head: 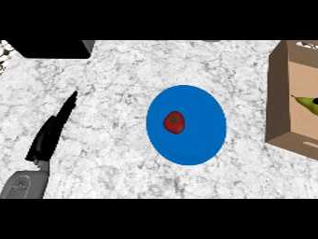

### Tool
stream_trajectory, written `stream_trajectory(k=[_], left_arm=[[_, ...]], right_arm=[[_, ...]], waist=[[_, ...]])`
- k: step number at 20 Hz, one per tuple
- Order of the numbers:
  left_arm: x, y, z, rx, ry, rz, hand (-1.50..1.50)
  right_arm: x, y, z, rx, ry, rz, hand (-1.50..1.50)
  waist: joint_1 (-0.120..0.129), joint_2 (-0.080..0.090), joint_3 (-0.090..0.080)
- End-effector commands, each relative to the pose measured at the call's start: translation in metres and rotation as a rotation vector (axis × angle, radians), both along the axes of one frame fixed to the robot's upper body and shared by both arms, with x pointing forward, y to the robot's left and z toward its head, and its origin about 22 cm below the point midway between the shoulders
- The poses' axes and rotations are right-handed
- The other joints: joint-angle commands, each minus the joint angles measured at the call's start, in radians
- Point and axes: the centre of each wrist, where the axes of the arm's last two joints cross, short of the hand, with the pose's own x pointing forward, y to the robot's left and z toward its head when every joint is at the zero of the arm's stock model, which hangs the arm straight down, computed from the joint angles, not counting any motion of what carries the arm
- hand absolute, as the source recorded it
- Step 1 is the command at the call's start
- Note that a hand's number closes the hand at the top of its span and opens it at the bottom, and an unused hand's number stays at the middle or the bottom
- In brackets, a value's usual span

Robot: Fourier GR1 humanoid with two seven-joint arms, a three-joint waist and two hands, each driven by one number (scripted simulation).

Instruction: Pick the pear from the plate and place it in the cardboard box

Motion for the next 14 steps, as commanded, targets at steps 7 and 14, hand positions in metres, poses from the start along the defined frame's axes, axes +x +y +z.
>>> stream_trajectory(k=[7,14], left_arm=[[-0.003,0.0,-0.002,0.006,0.014,0.009,0.0],[0.008,-0.006,-0.008,0.003,-0.002,0.013,0.0]], right_arm=[[0.008,-0.004,-0.004,0.31,-0.535,0.081,-1.5],[-0.002,-0.044,-0.015,0.537,-0.701,-0.062,-1.5]], waist=[[0.002,-0.003,0.001],[-0.007,0.0,0.0]])
